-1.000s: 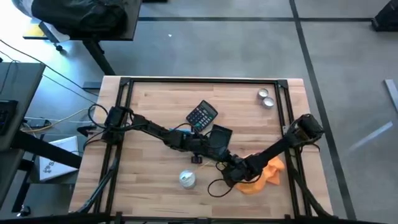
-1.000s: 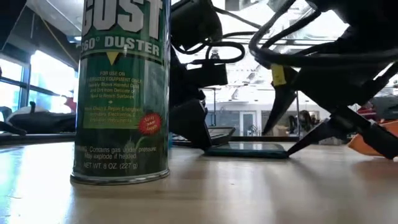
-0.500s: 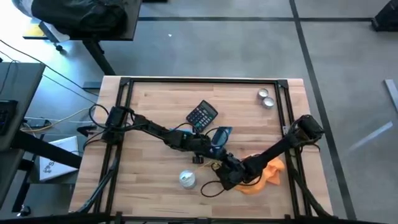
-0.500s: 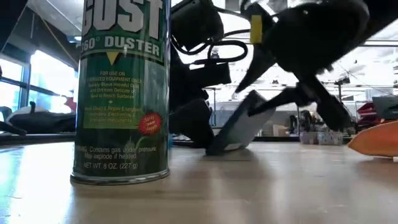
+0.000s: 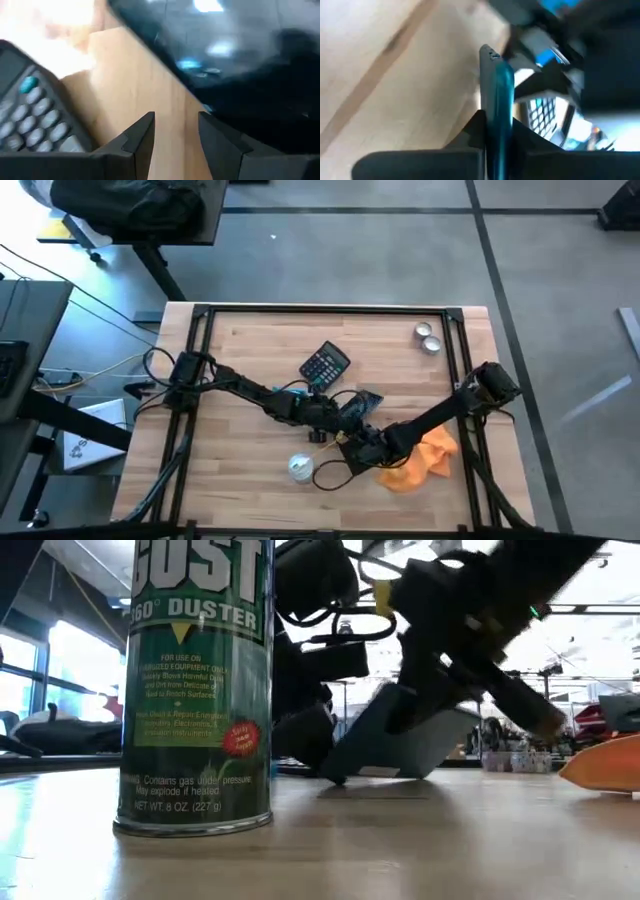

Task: Apply microfiber cloth
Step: Wipe the front of the cellphone using microfiber cloth

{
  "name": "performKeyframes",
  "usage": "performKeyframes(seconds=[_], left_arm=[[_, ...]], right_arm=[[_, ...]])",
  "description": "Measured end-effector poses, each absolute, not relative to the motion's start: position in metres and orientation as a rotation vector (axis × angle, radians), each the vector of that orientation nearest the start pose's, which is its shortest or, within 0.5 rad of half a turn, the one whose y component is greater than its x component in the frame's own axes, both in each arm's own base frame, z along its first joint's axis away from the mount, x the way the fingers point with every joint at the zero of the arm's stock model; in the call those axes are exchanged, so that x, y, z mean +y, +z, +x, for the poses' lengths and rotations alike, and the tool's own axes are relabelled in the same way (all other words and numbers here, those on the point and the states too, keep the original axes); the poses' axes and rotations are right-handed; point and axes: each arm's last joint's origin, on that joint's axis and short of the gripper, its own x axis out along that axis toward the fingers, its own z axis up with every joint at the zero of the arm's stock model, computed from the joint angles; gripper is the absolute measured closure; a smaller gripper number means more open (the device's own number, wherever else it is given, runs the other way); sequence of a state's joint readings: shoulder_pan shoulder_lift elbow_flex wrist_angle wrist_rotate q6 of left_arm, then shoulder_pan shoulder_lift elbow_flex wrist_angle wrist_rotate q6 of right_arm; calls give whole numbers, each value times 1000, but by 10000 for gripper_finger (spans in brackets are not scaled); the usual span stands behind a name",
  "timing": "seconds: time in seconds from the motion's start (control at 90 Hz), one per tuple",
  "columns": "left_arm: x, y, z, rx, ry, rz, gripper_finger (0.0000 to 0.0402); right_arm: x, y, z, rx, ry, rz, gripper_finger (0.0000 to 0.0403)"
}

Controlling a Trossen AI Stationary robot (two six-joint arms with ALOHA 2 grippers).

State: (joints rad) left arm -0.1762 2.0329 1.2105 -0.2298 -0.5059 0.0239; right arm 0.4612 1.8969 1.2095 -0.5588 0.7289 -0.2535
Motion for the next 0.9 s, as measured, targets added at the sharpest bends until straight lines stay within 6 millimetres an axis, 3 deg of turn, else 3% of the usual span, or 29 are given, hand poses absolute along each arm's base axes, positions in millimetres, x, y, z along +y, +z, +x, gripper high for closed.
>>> performKeyframes(seconds=[0.144,0.278,0.489,0.689,0.9], left_arm=[[-55,127,384,1013,403,464,268],[-58,139,382,967,460,486,268],[-66,155,380,916,438,486,268],[-63,157,362,852,415,439,278],[-47,162,330,735,422,355,296]], right_arm=[[137,191,335,1241,-101,-699,400],[127,212,334,1399,1,-563,401],[90,231,333,1475,111,-319,402],[53,239,338,1455,188,-223,402],[22,224,343,1413,340,-83,403]])
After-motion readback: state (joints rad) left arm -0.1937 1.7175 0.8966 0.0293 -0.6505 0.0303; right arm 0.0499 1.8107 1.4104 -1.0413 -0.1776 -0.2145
